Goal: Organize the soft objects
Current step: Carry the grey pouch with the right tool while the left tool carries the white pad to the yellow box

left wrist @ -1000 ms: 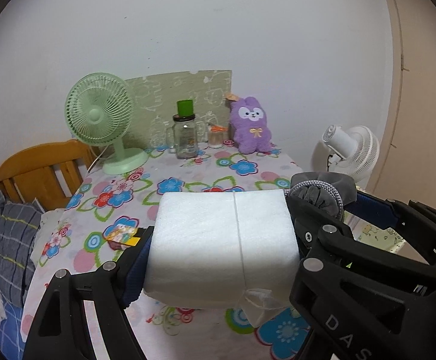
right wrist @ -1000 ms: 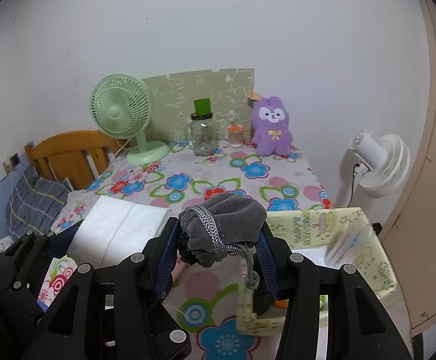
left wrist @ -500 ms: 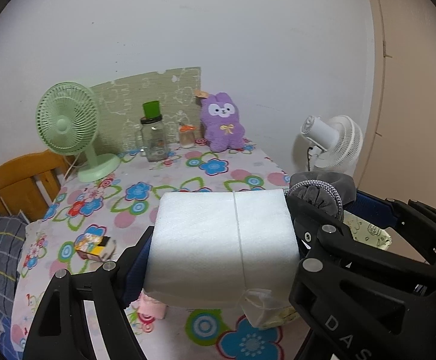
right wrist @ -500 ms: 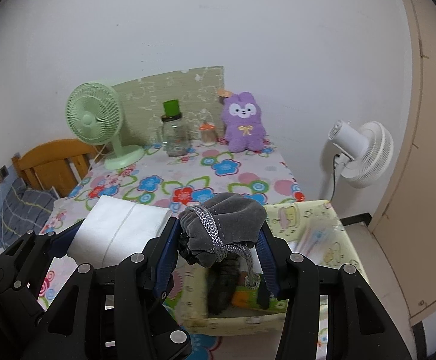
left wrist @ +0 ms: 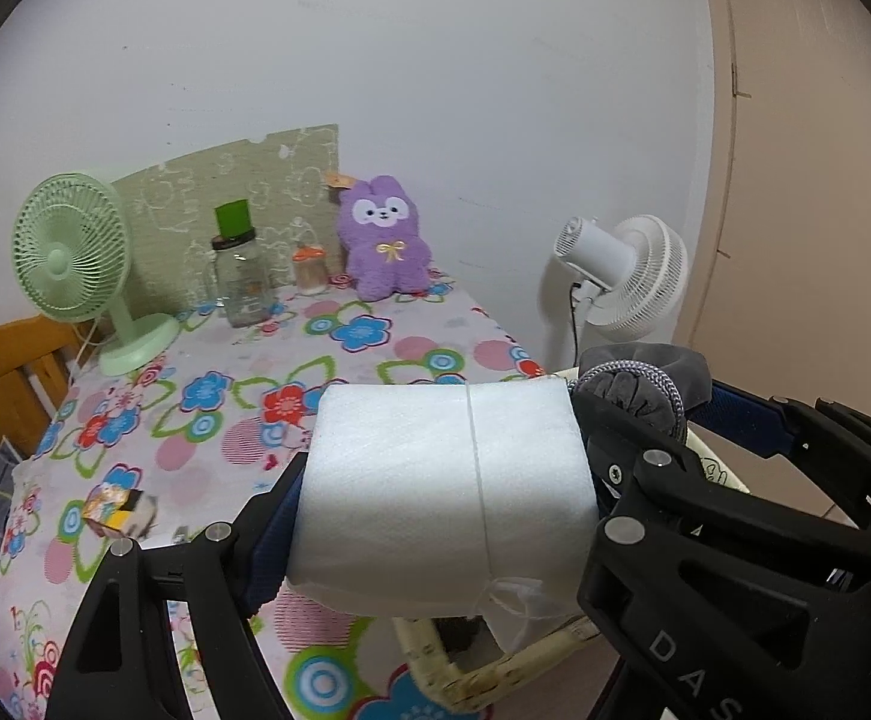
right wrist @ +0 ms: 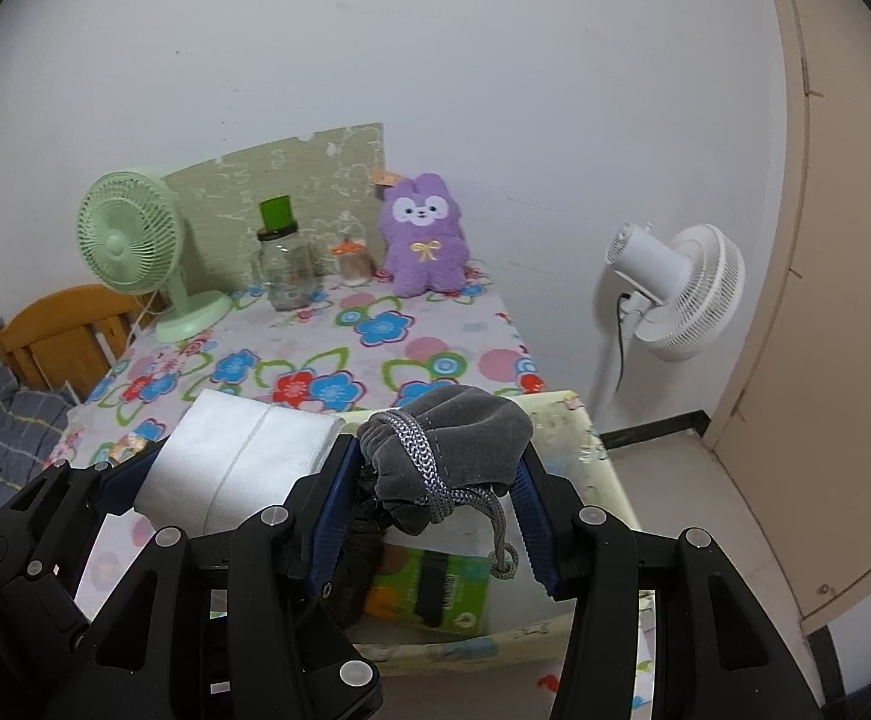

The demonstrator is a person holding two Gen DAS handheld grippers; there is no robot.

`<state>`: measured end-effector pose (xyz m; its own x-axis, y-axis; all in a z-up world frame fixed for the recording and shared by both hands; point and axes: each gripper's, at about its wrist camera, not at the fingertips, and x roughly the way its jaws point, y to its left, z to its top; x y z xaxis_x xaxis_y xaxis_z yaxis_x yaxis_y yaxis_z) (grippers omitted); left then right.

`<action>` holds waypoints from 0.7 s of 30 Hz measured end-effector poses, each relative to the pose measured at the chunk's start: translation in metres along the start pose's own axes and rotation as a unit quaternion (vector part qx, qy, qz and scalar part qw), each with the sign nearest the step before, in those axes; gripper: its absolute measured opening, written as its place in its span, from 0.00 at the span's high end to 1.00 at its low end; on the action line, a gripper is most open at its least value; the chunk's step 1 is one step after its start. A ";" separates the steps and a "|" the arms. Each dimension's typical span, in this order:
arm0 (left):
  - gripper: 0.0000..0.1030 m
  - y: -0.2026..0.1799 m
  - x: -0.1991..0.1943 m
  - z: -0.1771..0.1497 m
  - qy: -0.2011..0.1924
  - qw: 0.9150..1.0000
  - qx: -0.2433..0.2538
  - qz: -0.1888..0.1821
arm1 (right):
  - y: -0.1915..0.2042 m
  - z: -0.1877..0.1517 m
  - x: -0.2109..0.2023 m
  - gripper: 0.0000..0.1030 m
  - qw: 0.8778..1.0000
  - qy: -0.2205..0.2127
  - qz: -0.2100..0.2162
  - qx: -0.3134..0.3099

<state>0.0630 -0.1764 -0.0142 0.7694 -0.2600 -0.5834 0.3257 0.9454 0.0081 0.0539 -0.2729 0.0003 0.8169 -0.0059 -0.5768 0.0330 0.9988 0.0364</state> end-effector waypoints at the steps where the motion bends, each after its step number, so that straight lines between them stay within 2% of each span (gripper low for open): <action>1: 0.19 -0.002 0.002 0.001 0.001 1.000 0.001 -0.002 | -0.004 0.000 0.002 0.48 1.000 0.002 -0.002 0.002; 12: 0.19 -0.020 0.038 0.001 0.029 0.999 0.010 -0.019 | -0.031 -0.005 0.027 0.48 0.999 0.024 -0.019 0.021; 21: 0.15 -0.021 0.056 0.000 0.046 0.999 0.014 -0.018 | -0.036 -0.008 0.047 0.48 0.999 0.039 -0.013 0.028</action>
<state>0.0997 -0.2107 -0.0469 0.7036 -0.2734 -0.6560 0.3687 0.9295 0.0081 0.0868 -0.3093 -0.0344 0.7678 -0.0259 -0.6402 0.0878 0.9940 0.0651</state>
